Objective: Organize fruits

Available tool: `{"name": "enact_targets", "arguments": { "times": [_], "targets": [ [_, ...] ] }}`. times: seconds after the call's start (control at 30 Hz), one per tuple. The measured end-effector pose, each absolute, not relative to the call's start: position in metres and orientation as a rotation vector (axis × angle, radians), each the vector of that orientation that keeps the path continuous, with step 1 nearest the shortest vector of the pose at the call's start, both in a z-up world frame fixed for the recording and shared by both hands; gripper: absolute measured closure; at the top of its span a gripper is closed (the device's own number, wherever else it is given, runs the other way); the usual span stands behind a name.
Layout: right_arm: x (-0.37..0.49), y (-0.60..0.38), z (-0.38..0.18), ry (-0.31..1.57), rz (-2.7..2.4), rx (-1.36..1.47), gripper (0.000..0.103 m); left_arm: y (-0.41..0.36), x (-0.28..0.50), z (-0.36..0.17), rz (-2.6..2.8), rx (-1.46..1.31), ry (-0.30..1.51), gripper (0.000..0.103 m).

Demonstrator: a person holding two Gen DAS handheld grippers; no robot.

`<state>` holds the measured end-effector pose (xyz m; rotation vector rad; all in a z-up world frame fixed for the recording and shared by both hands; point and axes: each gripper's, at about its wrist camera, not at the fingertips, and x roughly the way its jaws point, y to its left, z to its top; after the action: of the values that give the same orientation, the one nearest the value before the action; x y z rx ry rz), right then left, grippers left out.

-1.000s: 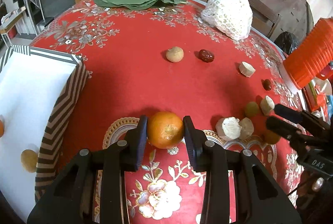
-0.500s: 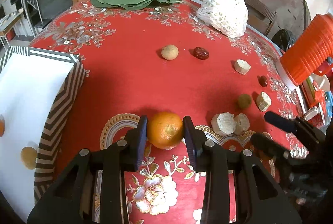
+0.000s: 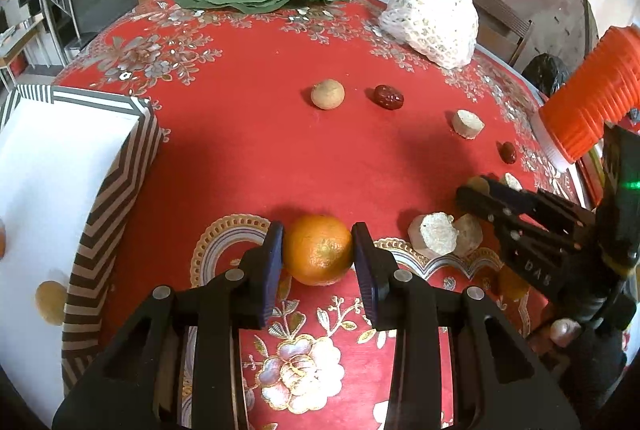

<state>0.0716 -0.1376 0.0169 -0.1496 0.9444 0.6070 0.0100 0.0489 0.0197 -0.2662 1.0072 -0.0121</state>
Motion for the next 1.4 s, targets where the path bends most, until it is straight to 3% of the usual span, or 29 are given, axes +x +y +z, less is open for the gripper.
{"name": "enact_targets", "arguments": {
  "times": [0.7,1.4],
  "targets": [
    [0.007,-0.097,0.065,0.866,0.753,-0.102,0.079,0.067,-0.046,0.058,0.035,-0.207,0.898,0.07],
    [-0.047,0.004,0.077,0.859,0.934,-0.195,0.079,0.16,-0.106,0.062,0.103,-0.328,0.889,0.07]
  ]
}}
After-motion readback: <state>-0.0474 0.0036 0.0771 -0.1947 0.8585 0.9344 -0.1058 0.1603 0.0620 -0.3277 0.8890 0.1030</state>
